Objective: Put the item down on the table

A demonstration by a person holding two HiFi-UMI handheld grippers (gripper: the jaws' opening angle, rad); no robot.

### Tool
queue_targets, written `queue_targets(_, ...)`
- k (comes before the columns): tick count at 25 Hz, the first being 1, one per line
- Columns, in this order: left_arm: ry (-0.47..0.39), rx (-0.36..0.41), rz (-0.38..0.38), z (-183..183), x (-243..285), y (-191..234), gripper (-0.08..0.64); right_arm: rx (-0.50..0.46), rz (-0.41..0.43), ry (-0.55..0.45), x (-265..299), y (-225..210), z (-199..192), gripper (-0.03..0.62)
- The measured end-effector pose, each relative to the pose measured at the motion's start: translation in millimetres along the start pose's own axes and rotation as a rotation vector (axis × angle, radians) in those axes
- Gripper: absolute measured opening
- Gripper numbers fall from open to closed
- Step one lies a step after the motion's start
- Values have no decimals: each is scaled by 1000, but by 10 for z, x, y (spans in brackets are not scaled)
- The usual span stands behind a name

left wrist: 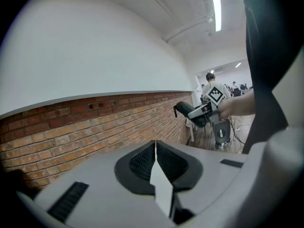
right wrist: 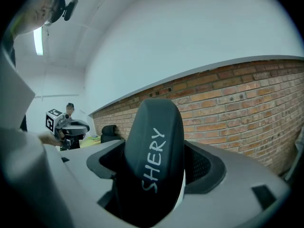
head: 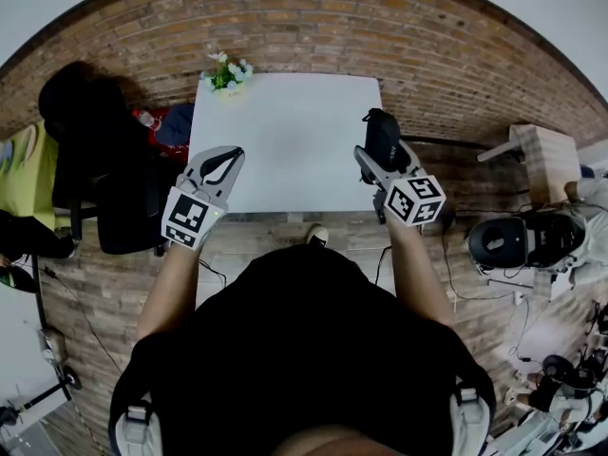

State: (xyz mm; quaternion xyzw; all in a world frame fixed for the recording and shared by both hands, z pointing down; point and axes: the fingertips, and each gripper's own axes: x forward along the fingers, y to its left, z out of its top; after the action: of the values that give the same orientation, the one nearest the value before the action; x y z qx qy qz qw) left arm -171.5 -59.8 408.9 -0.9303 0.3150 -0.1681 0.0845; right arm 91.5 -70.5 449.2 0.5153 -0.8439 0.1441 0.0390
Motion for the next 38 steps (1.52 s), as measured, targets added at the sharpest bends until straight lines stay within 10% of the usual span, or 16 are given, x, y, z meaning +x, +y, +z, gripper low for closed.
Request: queue_targets(38, 65, -37, 61, 87, 1047, 116, 17, 18, 83, 39, 536, -1040, 152, 379)
